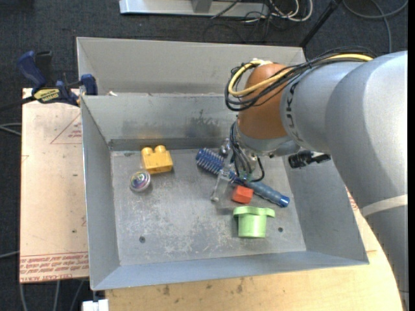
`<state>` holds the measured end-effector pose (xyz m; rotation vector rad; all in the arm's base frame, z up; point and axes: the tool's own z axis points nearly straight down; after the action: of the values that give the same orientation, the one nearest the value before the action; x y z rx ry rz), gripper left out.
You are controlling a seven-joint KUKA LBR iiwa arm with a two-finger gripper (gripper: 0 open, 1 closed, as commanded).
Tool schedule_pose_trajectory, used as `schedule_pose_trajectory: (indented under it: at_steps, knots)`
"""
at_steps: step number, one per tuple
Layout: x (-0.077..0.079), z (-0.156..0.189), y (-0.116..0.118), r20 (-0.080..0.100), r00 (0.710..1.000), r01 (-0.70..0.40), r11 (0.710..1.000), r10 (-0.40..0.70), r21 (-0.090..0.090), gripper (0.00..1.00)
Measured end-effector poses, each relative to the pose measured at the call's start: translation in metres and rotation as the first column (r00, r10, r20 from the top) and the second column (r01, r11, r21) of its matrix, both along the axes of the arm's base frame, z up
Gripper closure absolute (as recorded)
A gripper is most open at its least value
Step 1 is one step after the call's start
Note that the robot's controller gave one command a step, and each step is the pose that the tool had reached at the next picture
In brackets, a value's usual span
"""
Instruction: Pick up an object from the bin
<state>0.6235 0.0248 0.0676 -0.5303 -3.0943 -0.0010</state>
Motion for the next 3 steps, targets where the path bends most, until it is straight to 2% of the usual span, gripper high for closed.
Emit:
schedule_pose_trajectory:
  at_steps: [1,2,3]
  knots:
    - [0.0008,0.0006,0.0001,0.004,1.000,-0.003,1.000,0.003,-0.001,0.00]
    - [0.0010,0.0007,0.0006,0.004,1.000,-0.003,1.000,0.003,-0.001,1.00]
    - [0.0010,0.0018,0.0010,0.003,1.000,-0.006,1.000,0.006,-0.002,1.00]
